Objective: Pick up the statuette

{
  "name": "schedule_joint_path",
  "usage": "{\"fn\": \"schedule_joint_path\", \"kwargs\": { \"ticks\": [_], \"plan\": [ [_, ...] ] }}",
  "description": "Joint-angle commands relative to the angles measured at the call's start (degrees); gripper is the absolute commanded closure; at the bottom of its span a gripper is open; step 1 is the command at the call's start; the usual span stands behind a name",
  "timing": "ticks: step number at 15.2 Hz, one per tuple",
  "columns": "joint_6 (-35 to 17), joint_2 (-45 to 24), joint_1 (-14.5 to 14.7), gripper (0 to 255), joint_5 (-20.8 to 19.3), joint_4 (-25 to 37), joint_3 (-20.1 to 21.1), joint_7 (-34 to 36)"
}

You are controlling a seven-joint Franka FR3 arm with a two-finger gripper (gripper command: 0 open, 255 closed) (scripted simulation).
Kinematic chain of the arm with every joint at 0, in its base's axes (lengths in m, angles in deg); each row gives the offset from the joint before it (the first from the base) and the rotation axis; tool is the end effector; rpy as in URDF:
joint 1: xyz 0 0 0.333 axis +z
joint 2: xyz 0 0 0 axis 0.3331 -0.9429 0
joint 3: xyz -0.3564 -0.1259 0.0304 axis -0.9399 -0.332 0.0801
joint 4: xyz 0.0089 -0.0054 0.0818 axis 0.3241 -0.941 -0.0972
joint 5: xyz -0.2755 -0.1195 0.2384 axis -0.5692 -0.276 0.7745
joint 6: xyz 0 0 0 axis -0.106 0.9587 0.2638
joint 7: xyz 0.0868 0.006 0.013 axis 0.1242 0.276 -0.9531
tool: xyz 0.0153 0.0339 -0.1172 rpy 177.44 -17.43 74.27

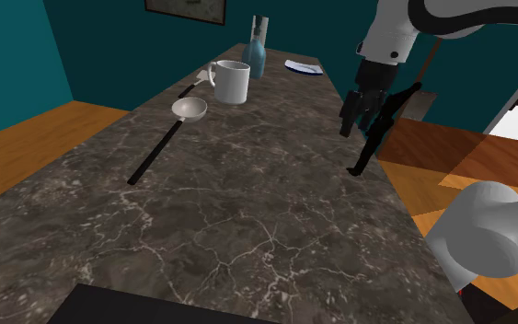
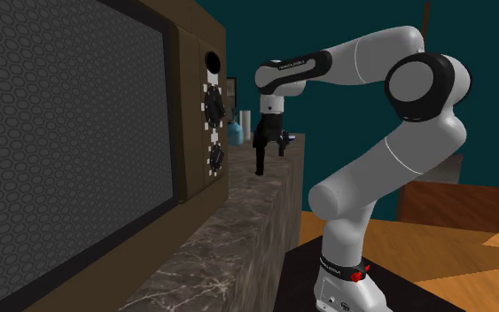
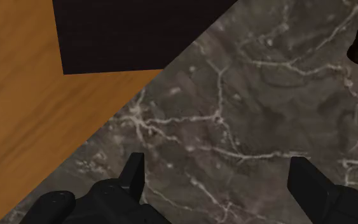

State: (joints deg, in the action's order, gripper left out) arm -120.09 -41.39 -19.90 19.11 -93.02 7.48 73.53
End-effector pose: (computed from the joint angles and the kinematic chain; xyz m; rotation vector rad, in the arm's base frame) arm 0.2574 0.0166 0.5817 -3.1064 0.1118 0.0881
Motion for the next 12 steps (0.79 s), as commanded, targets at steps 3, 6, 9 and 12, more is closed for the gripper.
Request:
{"fn": "schedule_joint_path", "kwargs": {
  "ticks": [3,6,9,12],
  "plan": [
    [3.87,1.04,0.09,0,0.72,2.58,1.73,3.01],
    [9.49,1.75,0.14,0,1.90,7.08,4.34,7.58],
    [14.90,1.51,0.02,0,3.15,12.32,6.96,12.23],
    [20.15,0.40,-0.34,0,4.45,18.29,9.63,17.03]
  ]
}}
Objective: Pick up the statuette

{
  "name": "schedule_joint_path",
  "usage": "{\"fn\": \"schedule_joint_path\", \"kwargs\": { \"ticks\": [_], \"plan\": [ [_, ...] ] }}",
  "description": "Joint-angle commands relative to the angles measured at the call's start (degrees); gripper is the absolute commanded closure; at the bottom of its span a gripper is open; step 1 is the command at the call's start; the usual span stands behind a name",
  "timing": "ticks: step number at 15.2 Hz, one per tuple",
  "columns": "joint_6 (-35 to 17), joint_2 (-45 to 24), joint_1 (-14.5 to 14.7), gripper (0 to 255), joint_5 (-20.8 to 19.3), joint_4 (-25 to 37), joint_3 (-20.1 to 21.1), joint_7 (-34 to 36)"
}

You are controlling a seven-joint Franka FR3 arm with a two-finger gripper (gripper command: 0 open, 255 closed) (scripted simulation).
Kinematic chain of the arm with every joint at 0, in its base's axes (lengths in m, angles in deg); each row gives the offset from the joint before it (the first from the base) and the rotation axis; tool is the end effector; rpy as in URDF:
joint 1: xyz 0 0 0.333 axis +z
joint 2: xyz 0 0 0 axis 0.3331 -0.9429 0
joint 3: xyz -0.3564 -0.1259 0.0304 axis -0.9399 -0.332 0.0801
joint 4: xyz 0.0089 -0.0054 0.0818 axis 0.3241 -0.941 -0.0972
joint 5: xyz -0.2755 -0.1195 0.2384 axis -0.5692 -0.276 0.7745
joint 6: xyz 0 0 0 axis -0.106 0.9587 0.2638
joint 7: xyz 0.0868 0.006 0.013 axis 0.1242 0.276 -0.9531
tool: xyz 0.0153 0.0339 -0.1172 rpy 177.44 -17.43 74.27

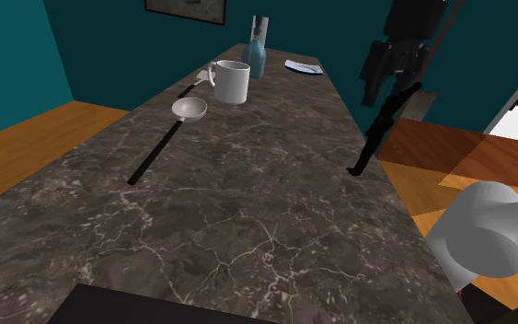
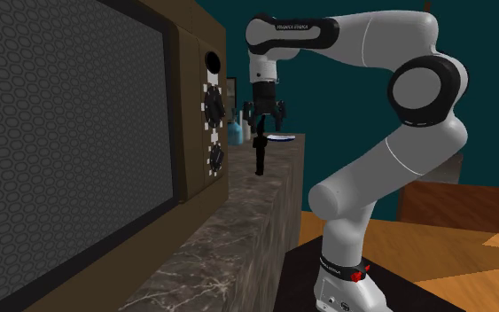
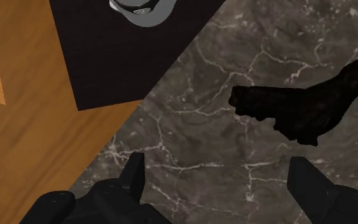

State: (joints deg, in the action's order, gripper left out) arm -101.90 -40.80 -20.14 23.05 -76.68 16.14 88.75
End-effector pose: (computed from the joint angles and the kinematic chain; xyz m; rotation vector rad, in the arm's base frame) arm 0.2149 0.0894 0.6807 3.0968 -0.3191 -0.1295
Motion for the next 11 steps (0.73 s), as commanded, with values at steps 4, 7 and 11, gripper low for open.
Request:
{"fn": "schedule_joint_path", "kwargs": {
  "ticks": [4,7,11],
  "plan": [
    [8.77,-2.99,-0.96,0,2.30,11.08,4.71,8.58],
    [9.08,-2.93,-1.14,0,2.92,11.23,5.77,10.16],
    [6.39,-1.13,-0.87,0,3.26,6.77,5.95,9.87]
  ]
}}
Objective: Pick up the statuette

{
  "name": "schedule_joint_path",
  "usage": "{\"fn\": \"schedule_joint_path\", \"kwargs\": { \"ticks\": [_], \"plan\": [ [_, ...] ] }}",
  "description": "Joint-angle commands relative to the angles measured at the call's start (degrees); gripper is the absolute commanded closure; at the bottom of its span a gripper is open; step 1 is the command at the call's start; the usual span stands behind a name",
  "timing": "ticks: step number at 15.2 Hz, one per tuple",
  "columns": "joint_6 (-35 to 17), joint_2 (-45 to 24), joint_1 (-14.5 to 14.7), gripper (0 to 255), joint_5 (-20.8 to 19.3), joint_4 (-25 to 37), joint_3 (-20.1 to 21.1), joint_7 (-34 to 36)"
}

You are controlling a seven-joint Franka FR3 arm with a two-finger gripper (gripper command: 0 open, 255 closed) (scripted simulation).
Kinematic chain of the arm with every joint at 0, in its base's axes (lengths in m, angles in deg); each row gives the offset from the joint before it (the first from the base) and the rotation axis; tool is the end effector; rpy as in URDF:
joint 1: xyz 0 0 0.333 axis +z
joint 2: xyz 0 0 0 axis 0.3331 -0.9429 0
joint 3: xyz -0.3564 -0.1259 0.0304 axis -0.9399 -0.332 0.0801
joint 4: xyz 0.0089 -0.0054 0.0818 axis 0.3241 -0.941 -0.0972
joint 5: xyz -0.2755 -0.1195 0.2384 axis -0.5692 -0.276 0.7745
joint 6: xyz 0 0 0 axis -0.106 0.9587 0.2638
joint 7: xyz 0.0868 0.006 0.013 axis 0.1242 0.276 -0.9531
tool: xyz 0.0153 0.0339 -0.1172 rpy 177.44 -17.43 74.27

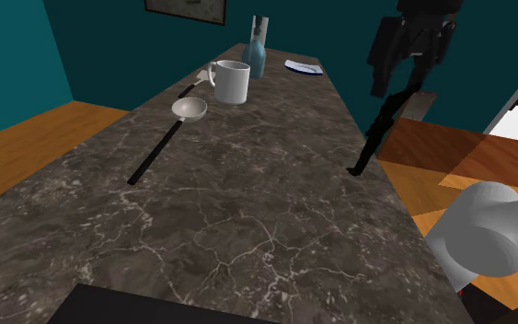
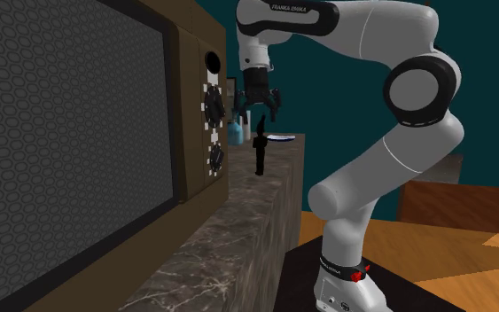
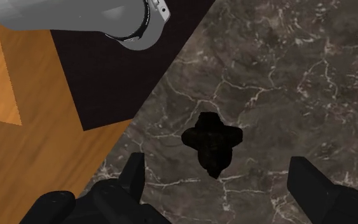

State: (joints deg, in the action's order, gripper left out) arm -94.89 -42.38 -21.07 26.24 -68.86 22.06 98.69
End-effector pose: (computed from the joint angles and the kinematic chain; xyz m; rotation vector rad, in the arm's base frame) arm 0.1948 0.1404 0.7138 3.0444 -0.4408 -0.1555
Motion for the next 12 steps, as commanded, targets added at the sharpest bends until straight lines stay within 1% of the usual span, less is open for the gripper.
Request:
{"fn": "schedule_joint_path", "kwargs": {
  "ticks": [1,4,5,12],
  "plan": [
    [-1.28,0.88,0.13,0,0.16,-2.14,0.09,-0.13],
    [-1.66,1.12,0.17,0,0.22,-2.76,0.12,-0.17],
    [-1.66,1.10,0.17,255,0.23,-2.73,0.15,-0.15],
    [-1.66,1.11,0.17,255,0.23,-2.74,0.14,-0.15]
  ]
}}
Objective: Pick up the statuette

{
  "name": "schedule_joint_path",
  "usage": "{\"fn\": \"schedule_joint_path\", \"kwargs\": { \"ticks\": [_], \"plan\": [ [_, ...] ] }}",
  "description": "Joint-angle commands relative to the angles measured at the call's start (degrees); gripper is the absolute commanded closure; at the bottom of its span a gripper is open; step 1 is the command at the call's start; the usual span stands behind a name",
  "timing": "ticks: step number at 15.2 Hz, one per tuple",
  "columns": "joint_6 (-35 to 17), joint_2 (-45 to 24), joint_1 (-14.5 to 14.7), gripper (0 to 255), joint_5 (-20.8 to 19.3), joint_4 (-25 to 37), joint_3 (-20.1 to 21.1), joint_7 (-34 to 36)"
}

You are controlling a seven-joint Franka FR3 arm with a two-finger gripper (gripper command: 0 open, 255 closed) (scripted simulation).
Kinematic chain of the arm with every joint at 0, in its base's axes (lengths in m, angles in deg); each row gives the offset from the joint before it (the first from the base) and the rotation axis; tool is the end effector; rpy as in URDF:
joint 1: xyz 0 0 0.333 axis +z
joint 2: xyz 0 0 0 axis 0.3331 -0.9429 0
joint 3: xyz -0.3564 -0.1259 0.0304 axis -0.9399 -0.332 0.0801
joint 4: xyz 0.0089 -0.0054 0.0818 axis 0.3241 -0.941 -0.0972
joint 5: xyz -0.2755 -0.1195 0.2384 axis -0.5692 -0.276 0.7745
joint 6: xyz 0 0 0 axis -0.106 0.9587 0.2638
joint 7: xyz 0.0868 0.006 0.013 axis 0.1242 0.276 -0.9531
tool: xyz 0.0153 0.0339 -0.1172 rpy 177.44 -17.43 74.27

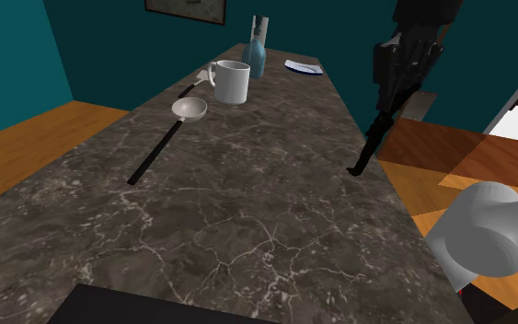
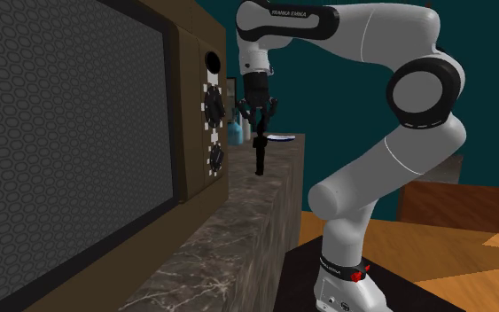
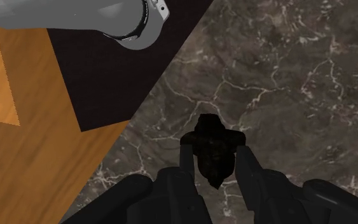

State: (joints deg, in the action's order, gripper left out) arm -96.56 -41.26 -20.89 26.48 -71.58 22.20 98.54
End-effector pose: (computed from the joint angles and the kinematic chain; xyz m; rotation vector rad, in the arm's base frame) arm 0.1935 0.1404 0.7002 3.0448 -0.4410 -0.1541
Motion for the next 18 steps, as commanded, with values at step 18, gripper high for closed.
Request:
{"fn": "schedule_joint_path", "kwargs": {
  "ticks": [18],
  "plan": [
    [10.45,-7.51,-1.06,255,-1.22,17.84,-0.41,1.30]
  ]
}}
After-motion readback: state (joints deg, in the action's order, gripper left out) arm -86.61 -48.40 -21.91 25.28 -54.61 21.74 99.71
